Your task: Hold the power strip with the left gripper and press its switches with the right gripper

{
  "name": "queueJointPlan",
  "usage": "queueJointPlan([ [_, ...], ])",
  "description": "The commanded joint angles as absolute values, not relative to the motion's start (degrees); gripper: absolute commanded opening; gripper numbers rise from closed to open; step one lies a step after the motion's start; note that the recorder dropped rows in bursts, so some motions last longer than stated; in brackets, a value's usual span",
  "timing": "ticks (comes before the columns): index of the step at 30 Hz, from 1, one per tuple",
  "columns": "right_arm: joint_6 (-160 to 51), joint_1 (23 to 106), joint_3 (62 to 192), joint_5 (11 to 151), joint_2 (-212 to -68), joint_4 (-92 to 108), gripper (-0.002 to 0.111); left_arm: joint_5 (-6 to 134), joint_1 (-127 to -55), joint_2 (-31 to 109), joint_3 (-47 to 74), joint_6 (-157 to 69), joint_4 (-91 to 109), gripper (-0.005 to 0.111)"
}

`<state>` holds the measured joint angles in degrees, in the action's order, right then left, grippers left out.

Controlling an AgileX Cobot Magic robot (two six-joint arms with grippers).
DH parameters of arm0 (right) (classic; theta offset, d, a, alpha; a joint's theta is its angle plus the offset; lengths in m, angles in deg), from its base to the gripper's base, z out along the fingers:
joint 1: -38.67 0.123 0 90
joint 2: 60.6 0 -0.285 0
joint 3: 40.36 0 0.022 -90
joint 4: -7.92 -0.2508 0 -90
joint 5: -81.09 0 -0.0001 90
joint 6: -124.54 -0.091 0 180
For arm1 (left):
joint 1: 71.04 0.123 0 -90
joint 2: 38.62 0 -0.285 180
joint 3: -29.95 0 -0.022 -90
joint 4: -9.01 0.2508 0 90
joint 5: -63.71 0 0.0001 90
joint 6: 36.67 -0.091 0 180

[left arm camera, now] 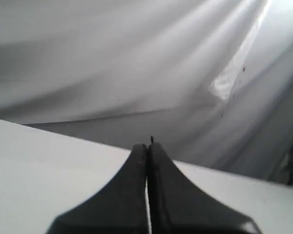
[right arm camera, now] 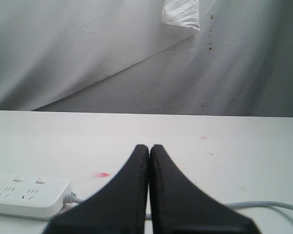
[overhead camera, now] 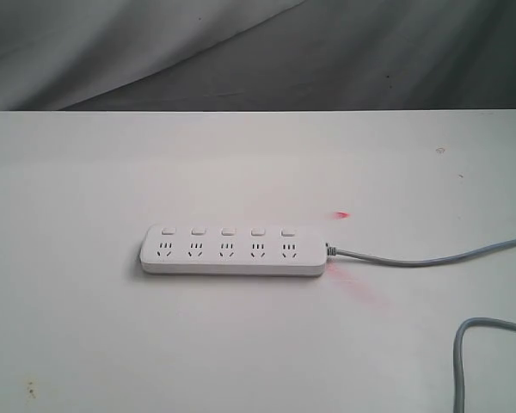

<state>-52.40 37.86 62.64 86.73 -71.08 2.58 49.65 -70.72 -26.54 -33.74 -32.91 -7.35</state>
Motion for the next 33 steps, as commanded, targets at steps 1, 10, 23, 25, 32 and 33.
queueJointPlan([
  [1, -52.4, 37.5, 62.4, 86.6, -70.7, 2.8, 0.000, 34.7, -72.7, -17.2, -22.2, -49.8, -6.7, 0.000],
  [10, -52.4, 37.5, 62.4, 86.6, -70.7, 2.8, 0.000, 15.4, -74.0, 19.9, -4.9, -98.7, -26.8, 0.000],
  [23, -52.4, 37.5, 62.4, 86.6, -70.7, 2.8, 0.000, 31.8, -74.0, 40.4, -4.3, -127.9, -34.1, 0.008],
  [25, -52.4, 37.5, 62.4, 86.6, -70.7, 2.8, 0.000, 31.8, -74.0, 41.7, -4.3, -131.8, -34.9, 0.012],
  [32, -52.4, 37.5, 62.4, 86.6, -70.7, 2.8, 0.000, 20.9, -71.0, 52.0, 3.7, -141.1, -35.8, 0.024],
  [33, -52.4, 37.5, 62.4, 86.6, -70.7, 2.8, 0.000, 18.5, -70.4, 54.1, 5.8, -141.9, -35.5, 0.025],
])
